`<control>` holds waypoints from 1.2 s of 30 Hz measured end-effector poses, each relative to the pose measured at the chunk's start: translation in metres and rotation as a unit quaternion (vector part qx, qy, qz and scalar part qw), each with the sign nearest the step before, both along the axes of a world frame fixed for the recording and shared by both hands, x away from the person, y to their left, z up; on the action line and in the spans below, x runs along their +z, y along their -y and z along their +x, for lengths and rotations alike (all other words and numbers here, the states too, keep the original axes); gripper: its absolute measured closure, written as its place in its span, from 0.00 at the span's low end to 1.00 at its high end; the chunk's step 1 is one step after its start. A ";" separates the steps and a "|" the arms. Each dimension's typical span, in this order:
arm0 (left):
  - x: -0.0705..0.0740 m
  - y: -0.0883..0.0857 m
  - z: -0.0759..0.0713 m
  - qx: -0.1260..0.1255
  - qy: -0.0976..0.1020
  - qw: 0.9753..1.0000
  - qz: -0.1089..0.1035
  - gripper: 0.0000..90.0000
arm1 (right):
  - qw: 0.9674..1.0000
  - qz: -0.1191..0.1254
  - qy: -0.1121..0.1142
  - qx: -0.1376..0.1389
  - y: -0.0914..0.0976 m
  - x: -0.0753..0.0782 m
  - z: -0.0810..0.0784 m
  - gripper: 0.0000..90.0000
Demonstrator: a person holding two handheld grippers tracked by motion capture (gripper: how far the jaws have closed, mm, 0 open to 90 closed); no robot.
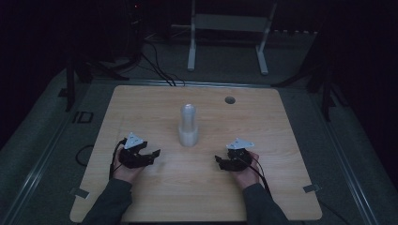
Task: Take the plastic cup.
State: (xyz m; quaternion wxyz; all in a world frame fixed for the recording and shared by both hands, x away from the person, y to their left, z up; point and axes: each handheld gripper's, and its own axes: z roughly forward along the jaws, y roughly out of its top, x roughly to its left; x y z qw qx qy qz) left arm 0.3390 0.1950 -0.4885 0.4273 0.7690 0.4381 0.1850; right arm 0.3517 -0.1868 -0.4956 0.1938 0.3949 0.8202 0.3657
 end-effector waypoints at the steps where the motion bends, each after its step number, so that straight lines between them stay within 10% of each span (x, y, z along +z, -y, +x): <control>1: 0.000 0.001 0.000 0.000 0.000 1.000 0.000 0.34 | 1.000 0.000 0.000 0.002 0.001 0.001 -0.001 0.35; 36: 0.053 0.023 0.013 -0.055 0.061 0.997 -0.002 0.33 | 0.996 -0.001 0.035 0.085 -0.052 0.035 0.016 0.40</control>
